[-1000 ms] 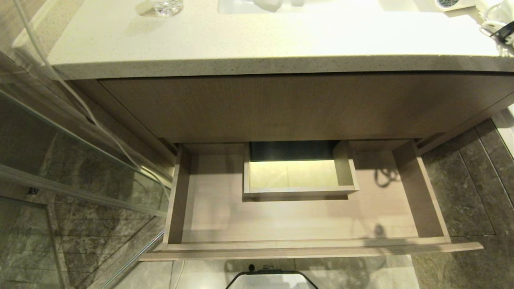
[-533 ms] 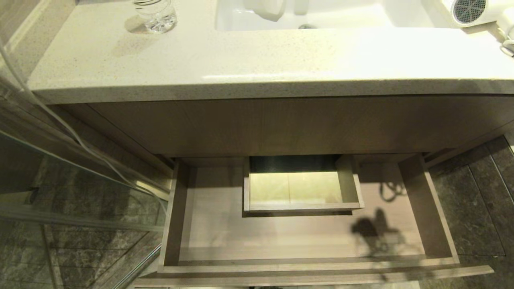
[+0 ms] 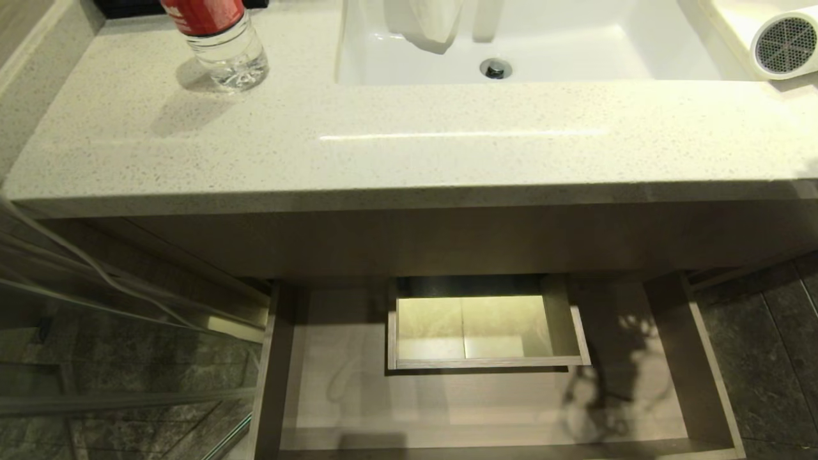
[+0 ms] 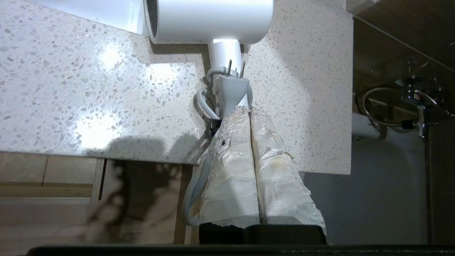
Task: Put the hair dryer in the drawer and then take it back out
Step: Pick up the hairdryer
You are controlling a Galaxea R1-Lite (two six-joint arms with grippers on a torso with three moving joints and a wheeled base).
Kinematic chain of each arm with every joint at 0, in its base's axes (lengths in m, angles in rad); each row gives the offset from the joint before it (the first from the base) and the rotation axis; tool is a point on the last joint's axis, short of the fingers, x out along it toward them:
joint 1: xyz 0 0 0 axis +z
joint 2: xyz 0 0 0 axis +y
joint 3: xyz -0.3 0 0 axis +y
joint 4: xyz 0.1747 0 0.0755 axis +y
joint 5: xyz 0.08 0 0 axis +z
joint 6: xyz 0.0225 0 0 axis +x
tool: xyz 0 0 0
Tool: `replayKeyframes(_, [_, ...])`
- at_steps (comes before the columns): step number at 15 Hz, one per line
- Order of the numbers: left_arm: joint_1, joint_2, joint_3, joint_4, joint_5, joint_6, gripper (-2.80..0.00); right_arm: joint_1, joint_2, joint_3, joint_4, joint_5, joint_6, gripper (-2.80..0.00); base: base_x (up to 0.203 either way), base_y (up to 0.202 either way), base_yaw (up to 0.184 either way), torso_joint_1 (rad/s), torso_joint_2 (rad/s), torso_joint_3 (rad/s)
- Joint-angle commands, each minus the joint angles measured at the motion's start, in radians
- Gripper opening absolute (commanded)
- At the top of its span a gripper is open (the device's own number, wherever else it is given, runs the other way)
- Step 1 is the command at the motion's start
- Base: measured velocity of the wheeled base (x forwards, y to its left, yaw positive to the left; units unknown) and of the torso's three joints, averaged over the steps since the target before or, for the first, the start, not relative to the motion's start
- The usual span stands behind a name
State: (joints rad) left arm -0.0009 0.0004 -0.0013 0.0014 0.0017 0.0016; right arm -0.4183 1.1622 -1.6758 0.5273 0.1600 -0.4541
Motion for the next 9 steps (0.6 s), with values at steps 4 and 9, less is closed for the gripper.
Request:
replayKeyframes(4, [0.001, 0.000, 0.000, 0.000, 0.000, 0.000, -2.80, -0.031, 0.224, -0.081, -0.045, -0.002, 0.029, -2.80, 0.000, 0.000, 0.000, 0.040, -0.02, 0.031])
replayKeyframes(9, [-0.001, 0.000, 0.000, 0.000, 0.000, 0.000, -2.80, -0.042, 0.403, -0.237, -0.036, -0.019, 0.028, -2.80, 0.000, 0.000, 0.000, 0.000, 0.00, 0.000])
